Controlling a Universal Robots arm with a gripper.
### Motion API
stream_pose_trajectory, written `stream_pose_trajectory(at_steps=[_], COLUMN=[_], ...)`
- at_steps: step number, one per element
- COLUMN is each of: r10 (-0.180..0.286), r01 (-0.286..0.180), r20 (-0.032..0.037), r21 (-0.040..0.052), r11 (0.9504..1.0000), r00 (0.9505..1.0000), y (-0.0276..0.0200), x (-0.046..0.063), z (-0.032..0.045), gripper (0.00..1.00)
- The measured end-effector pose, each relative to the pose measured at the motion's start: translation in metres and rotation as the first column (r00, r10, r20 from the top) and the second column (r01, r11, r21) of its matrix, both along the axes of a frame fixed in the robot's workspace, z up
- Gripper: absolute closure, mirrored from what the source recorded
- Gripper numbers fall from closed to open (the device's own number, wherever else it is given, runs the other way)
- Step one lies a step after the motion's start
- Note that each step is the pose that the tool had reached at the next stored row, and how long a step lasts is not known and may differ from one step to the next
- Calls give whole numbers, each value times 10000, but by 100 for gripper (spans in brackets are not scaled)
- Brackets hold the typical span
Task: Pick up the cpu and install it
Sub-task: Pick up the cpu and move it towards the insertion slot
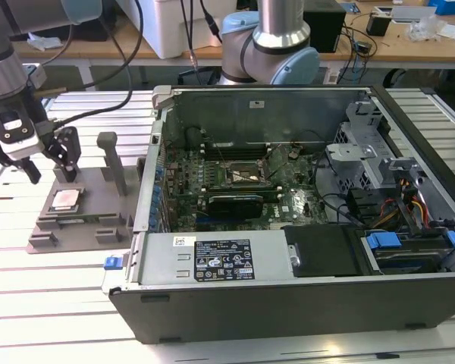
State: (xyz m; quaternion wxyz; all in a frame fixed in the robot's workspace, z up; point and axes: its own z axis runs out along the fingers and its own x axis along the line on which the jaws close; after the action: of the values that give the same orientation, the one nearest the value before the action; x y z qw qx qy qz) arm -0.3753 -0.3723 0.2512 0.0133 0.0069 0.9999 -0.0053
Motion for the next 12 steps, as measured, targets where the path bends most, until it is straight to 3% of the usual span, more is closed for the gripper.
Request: stream_pose_trajectory(at_steps=[12], r10=[0], r01=[0], r20=[0], r21=[0], r11=[10000], r00=[10000], y=[0], x=[0], z=[-145], gripper=[34])
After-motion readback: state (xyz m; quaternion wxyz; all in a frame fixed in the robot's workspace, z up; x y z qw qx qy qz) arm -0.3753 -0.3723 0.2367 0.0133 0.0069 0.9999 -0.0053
